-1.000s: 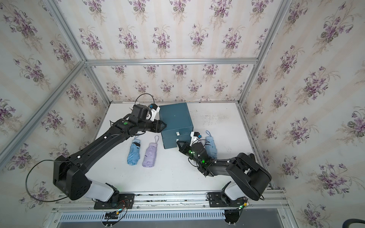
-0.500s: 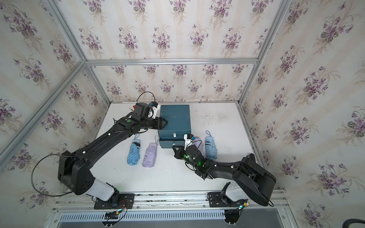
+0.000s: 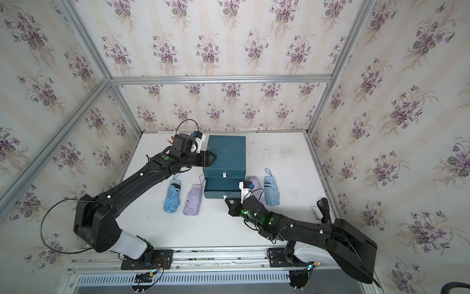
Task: Place the umbrella in the drawer by color
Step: Open the drawer in the storage box.
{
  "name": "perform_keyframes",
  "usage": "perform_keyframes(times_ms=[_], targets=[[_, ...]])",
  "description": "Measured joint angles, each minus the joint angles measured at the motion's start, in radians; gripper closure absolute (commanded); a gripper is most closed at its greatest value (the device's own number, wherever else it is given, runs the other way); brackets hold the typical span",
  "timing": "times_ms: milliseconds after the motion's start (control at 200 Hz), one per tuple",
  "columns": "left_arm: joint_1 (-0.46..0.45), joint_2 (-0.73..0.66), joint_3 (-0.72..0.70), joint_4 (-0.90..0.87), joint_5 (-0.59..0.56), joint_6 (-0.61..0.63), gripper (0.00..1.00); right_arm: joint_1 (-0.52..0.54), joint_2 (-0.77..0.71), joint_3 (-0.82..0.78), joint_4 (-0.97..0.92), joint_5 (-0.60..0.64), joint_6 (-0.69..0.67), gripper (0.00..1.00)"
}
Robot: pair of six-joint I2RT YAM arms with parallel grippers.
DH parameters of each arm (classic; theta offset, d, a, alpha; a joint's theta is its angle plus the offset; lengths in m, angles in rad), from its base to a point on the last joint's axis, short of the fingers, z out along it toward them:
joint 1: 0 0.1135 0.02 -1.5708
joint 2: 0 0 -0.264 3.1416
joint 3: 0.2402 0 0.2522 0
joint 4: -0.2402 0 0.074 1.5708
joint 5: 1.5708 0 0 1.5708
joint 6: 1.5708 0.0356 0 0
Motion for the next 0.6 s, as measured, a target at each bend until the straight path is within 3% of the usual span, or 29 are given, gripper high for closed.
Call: perform_keyframes(times_ms=[280, 599], targets=[[-0.001, 0.0, -0.043, 0.09, -0.029, -0.084, 0.42, 0.132, -0.164, -0.035, -0.156, 0.13, 0.067, 1.0], [-0.002, -0.008, -0.076, 0.142, -0.05, -0.152, 0.43, 0.198, -0.194, -0.023, -0.268, 0.181, 0.076, 1.0]])
